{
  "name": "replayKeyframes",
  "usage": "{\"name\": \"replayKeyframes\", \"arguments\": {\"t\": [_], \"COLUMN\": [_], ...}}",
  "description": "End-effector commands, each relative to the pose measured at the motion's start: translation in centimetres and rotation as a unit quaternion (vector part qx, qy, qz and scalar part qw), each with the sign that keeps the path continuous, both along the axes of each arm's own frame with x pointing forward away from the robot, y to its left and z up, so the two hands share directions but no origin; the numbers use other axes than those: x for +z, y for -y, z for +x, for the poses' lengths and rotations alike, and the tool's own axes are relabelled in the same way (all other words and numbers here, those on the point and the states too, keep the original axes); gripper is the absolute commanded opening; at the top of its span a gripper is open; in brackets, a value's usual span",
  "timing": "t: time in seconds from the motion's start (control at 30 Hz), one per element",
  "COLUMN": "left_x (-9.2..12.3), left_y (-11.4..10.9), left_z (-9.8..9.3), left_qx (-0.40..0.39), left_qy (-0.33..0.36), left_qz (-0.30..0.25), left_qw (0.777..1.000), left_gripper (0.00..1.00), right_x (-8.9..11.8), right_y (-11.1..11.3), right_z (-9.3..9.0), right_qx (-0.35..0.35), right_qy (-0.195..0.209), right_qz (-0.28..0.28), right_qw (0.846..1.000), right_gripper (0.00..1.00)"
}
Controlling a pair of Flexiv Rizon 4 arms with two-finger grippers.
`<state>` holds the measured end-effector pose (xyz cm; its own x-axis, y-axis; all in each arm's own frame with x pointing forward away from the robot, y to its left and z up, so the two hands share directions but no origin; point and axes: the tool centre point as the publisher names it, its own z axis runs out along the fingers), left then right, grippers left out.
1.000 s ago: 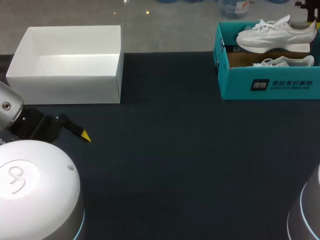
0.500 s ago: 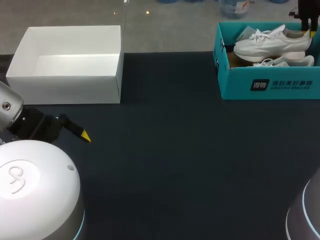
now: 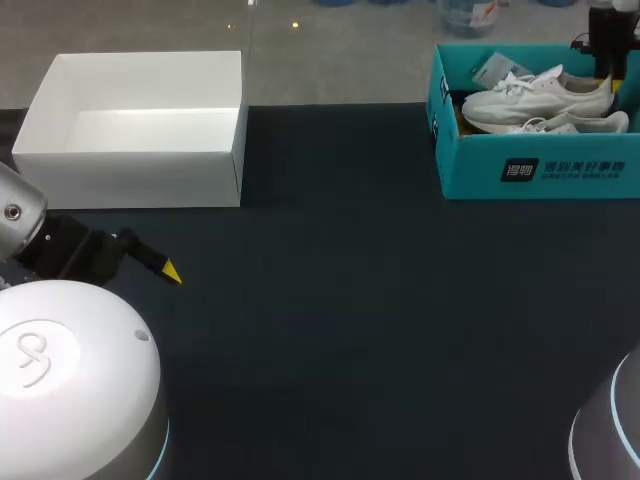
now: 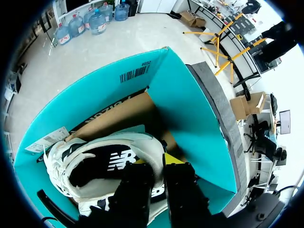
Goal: Take the shoe out of the shoebox, open the shoe tongue, remove and reinsert the insole, then place the shoe into the shoebox
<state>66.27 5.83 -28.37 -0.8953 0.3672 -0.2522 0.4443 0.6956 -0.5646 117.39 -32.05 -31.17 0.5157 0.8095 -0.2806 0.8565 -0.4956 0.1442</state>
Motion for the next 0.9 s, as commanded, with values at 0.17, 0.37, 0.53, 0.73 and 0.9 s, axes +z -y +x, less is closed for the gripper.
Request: {"name": "replayKeyframes", "arguments": {"t": [0.17, 0.37, 0.53, 0.73, 0.9], "left_x": [0.0, 0.0, 0.0, 0.0, 0.0], "left_y": [0.1, 0.1, 0.1, 0.1, 0.1], "left_z": [0.0, 0.0, 0.0, 0.0, 0.0], "left_qx": [0.0, 0.0, 0.0, 0.0, 0.0], "left_qy": [0.0, 0.0, 0.0, 0.0, 0.0], "left_qz": [0.002, 0.002, 0.002, 0.002, 0.002], "left_qw": [1.0, 1.0, 1.0, 1.0, 1.0], "left_gripper": [1.0, 1.0, 1.0, 1.0, 1.0], "right_x": [-1.8, -2.2, -1.7, -0.4, -0.1], "right_y": [0.1, 0.2, 0.3, 0.5, 0.4], "right_z": [0.1, -0.1, -0.3, -0.4, -0.3], "right_qx": [-0.001, 0.0, 0.003, 0.005, 0.008], "right_qy": [-0.01, -0.01, -0.004, 0.01, 0.013], "right_qz": [0.005, 0.011, 0.01, 0.006, 0.007], "right_qw": [1.0, 1.0, 1.0, 1.0, 1.0], "right_gripper": [0.0, 0.0, 0.55, 0.55, 0.5]}}
